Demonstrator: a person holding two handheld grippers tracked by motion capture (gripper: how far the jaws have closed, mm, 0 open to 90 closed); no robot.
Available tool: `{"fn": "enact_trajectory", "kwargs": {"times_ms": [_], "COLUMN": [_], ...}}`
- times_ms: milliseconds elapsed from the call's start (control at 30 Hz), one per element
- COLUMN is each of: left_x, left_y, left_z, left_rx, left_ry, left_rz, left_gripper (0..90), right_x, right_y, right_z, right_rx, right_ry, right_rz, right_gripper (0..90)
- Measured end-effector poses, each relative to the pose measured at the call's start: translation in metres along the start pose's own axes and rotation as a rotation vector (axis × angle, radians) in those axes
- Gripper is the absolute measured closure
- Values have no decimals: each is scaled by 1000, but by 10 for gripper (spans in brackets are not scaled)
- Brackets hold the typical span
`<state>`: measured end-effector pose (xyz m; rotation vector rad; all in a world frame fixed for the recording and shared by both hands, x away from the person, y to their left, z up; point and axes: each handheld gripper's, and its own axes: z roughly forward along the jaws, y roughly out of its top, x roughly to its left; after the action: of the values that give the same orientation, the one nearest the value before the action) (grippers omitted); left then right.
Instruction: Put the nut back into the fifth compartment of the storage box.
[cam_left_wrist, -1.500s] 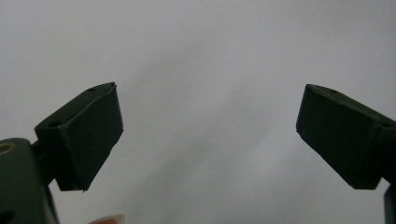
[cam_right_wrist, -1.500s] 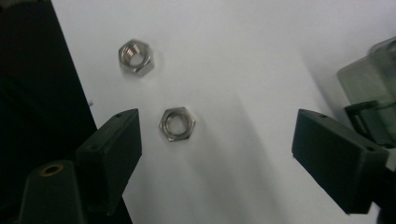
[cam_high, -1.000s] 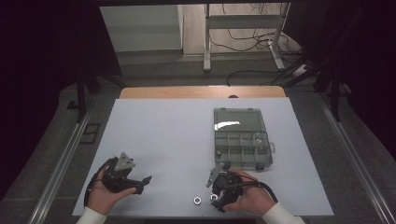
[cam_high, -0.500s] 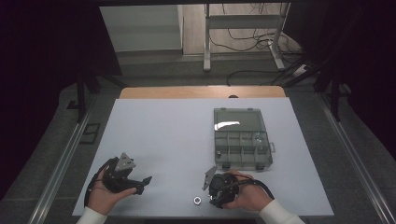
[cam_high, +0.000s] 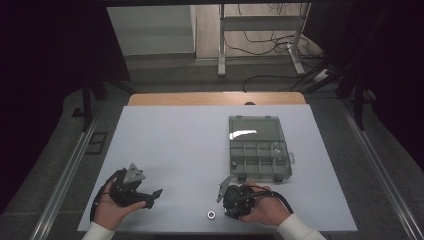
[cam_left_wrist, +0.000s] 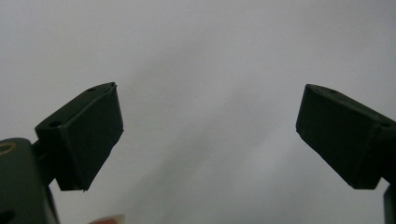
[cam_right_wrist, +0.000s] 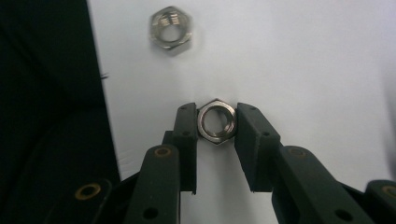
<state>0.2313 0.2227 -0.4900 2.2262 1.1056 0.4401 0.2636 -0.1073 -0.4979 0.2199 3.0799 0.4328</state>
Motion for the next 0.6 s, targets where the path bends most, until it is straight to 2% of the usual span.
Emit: {"fn": "enact_trajectory", "kwargs": {"times_ms": [33,300,367,500,600], "left_x": [0,0,0,0,0], "left_y": [0,0,0,0,0], "left_z": [0,0,0,0,0], "left_rx": [1,4,3,4,4], "left_ry": [0,0,0,0,-1], "left_rz": [0,1,2,2,1], "left_gripper": [77,76,76,76,77], "right_x": [-1,-4,-5,-6,-8], "right_y": [-1,-2,-2,-2,-2], "right_z": [-1,-7,-9,-15,-18], "right_rx": [-5,-30,-33,-51,-60], "right_ry": [0,9,-3,-5,-13], "right_rz": [14,27,20,46,42], "right_gripper": [700,700,700,701,701]}}
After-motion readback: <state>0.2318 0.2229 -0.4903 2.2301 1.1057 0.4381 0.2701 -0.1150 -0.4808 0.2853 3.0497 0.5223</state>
